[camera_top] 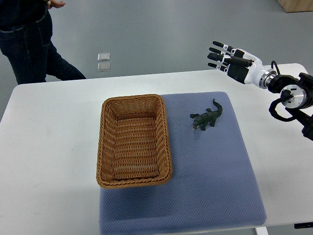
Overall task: Place crocodile in brown basket with right hand
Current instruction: 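Move the right hand toward the dark green toy crocodile, then lower the right hand over the crocodile and open the fingers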
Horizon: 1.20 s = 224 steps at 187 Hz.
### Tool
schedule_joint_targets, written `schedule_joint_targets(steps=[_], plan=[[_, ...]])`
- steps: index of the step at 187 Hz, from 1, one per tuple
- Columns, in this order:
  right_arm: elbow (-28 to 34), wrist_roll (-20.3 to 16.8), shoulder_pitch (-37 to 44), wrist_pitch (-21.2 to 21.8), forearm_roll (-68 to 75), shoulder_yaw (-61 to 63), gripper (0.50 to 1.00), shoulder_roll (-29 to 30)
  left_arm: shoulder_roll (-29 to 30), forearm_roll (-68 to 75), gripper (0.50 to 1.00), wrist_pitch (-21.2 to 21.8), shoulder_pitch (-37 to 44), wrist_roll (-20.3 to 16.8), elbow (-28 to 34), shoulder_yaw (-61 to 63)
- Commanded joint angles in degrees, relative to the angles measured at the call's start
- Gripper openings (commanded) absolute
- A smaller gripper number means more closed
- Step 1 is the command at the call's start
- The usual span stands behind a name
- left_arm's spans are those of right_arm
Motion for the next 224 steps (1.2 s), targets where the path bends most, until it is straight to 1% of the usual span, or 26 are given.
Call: schedule_joint_targets(steps=[1, 38, 62, 91, 122, 174, 187, 206, 224], plan=[[0.0, 0.1, -0.4, -0.1, -0.2, -0.1, 0.93, 0.2, 0.0, 0.0, 1.0, 0.0, 0.0, 0.0, 0.0, 0.0], [0.2, 0.1, -0.3, -0.2, -1.7, -1.0, 0.93, 0.3, 0.0, 0.0, 1.0, 0.0, 0.0, -0.1, 0.0, 0.0], [0.5, 0.3, 0.1, 0.0, -7.2, -0.9, 0.93, -0.1, 0.0, 0.0, 1.0, 0.0, 0.0, -0.1, 0.1, -0.2], [0.7, 0.6, 1.6, 2.4, -15.5, -0.9, 0.93, -0.6, 0.0, 0.0, 1.0, 0.0, 0.0, -0.1, 0.3, -0.1], [0.7, 0.9, 5.1, 6.1, -30.0, -1.0, 0.928, -1.0, 0.0, 0.0, 1.0, 0.0, 0.0, -0.1, 0.1, -0.1], [0.9, 8.6, 8.2, 13.3, -57.1, -1.3, 0.928, -1.0, 0.0, 0.0, 1.0, 0.0, 0.0, -0.1, -0.2, -0.1], [0.9, 11.4, 9.1, 14.9, -64.9, -1.3, 0.928, -1.1, 0.0, 0.0, 1.0, 0.0, 0.0, -0.1, -0.2, -0.2], [0.9, 14.9, 9.8, 15.1, -73.0, -2.4, 0.928, -1.6, 0.0, 0.0, 1.0, 0.0, 0.0, -0.1, -0.1, -0.2], [0.9, 16.1, 11.3, 14.3, -78.2, -7.8, 0.928, -1.7, 0.0, 0.0, 1.0, 0.0, 0.0, -0.1, 0.0, -0.2]])
